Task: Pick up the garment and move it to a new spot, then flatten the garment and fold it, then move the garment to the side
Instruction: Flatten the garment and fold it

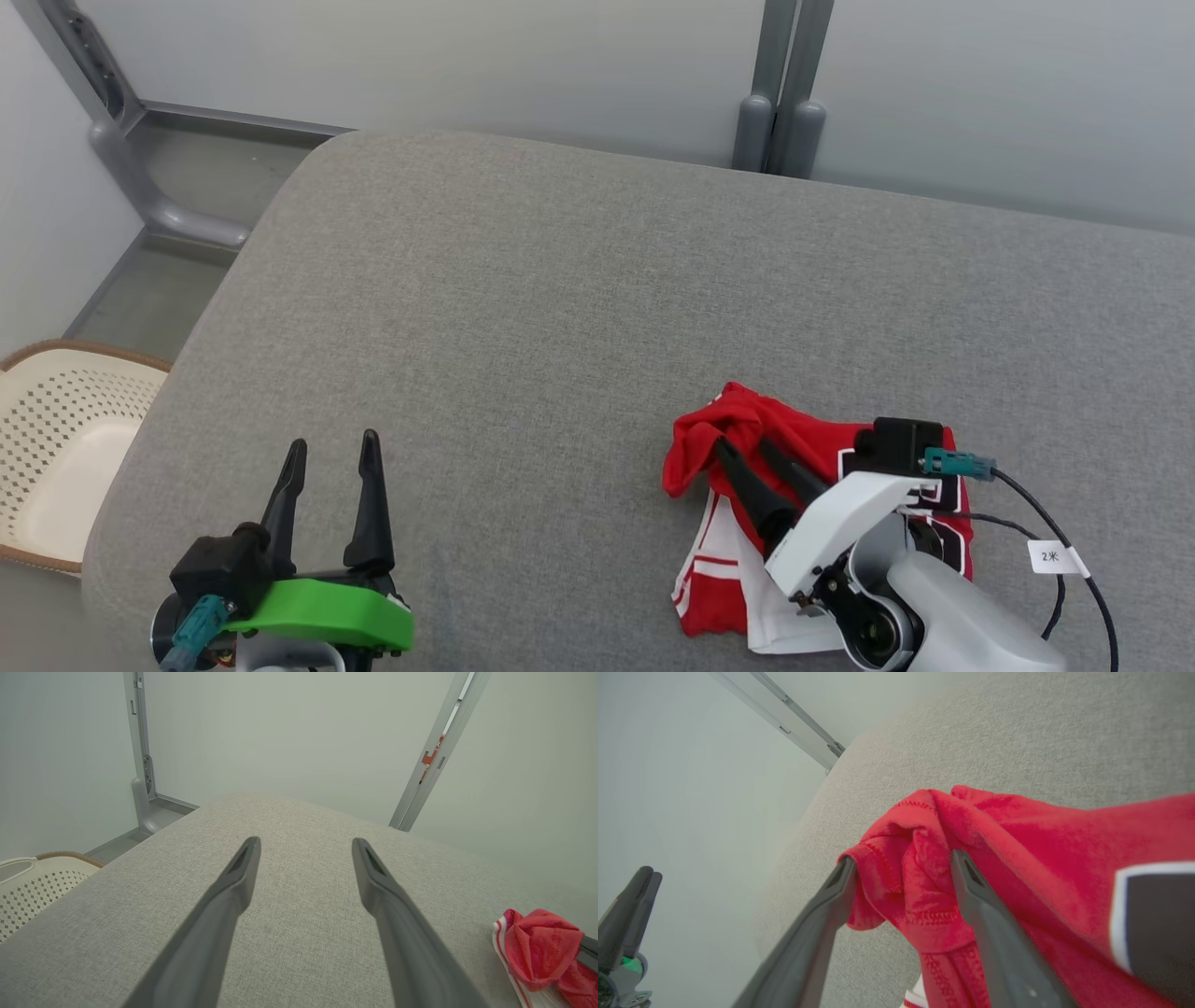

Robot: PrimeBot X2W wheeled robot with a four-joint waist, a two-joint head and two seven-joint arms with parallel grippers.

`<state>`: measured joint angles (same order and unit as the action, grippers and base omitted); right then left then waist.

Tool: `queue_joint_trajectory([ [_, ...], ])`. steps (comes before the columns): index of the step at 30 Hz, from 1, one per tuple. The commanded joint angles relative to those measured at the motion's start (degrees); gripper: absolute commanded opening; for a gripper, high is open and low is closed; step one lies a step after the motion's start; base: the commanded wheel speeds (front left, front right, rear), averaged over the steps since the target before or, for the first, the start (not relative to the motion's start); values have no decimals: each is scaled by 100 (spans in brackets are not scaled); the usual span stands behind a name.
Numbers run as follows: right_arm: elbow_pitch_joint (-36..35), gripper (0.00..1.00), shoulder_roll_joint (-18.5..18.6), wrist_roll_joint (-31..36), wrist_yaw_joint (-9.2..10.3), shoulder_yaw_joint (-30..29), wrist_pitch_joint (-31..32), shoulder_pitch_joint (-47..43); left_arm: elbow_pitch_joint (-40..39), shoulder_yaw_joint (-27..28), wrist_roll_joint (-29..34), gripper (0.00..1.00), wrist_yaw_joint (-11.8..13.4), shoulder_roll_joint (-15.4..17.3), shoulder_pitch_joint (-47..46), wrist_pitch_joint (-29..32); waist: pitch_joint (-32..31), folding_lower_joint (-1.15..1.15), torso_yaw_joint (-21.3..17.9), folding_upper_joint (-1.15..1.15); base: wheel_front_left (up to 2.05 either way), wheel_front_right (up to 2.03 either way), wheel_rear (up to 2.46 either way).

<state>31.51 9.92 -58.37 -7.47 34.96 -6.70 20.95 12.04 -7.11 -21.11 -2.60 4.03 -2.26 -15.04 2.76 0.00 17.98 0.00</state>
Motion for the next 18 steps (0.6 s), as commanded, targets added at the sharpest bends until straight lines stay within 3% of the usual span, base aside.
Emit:
queue_joint_trajectory([
  [1, -80, 100, 58, 9, -5, 36, -58, 69, 12, 30, 26, 100, -20, -7, -20, -17, -39, 0, -76, 0, 0, 0, 0],
  [5, -480, 100, 308, 81, -5, 127, -182, 39, -3, 61, 34, 100, -11, 14, 41, -17, -116, 0, -282, 0, 0, 0, 0],
  [10, -1191, 100, 881, 195, -4, -23, -409, -110, -42, 122, 16, 100, 6, 38, 139, -17, -224, 0, -634, 0, 0, 0, 0],
  [18, -1675, 100, 1612, 907, -4, -1266, -764, -496, -199, 213, 33, 100, 27, 21, 201, -17, -312, 0, -1113, 0, 0, 0, 0],
])
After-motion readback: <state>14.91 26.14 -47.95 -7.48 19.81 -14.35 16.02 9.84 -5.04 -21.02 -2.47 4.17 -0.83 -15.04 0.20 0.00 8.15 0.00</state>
